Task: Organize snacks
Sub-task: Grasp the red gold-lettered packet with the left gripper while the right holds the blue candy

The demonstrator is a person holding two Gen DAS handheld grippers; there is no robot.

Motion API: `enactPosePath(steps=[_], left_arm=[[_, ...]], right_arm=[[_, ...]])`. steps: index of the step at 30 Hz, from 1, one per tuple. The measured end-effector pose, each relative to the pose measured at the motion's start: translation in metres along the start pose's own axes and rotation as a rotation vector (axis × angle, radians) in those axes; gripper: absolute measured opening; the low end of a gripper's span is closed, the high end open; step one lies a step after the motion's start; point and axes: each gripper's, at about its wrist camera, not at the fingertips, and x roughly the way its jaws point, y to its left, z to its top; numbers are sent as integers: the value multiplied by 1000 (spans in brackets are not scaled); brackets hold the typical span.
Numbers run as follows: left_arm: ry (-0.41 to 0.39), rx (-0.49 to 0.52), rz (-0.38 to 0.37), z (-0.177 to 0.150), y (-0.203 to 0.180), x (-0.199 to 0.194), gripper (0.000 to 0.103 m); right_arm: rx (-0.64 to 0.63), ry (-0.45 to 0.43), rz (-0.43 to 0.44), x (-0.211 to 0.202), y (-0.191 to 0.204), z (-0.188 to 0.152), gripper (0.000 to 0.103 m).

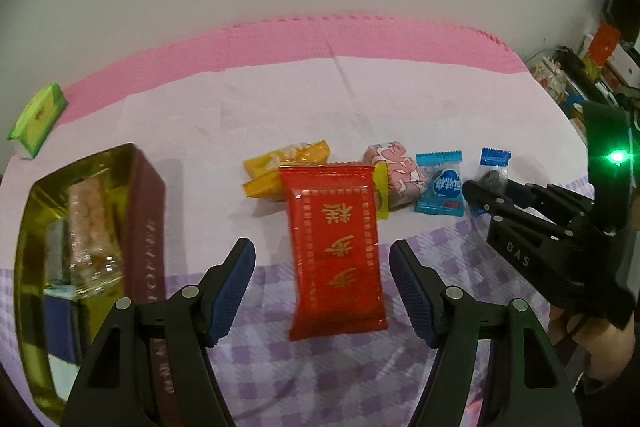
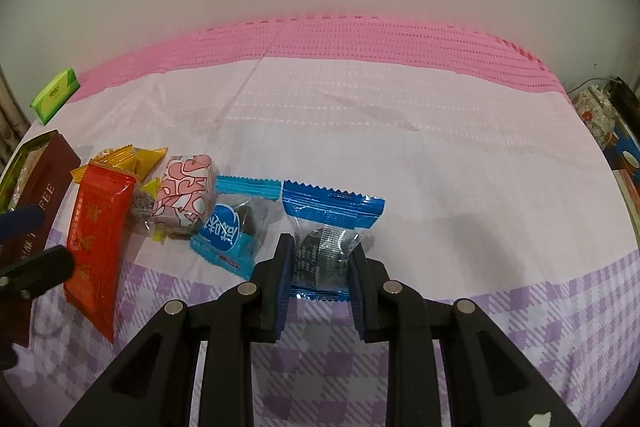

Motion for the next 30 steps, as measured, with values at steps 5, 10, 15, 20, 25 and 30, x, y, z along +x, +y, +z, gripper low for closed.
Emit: enactPosePath(steps=[5, 10, 15, 20, 25, 30], left_arm=[[10, 5, 30, 2, -4, 15, 70], [6, -25, 53, 3, -3, 28, 70], [0, -16, 47, 2, -6, 31, 54], [-6, -17, 36, -1, -5, 27, 47], [-13, -19, 38, -6, -3, 20, 47], [-2, -16, 51, -11, -2, 9, 47]], right_arm=[[-4, -9, 5, 1, -2, -1, 24], [-4, -11, 9, 0, -3, -2, 25], [-4, -11, 13, 0, -4, -1, 25], [-2, -12, 12, 0, -4, -1, 25], [-5, -13, 12, 0, -5, 0, 25], [-9, -14, 9, 0, -5, 1, 25]])
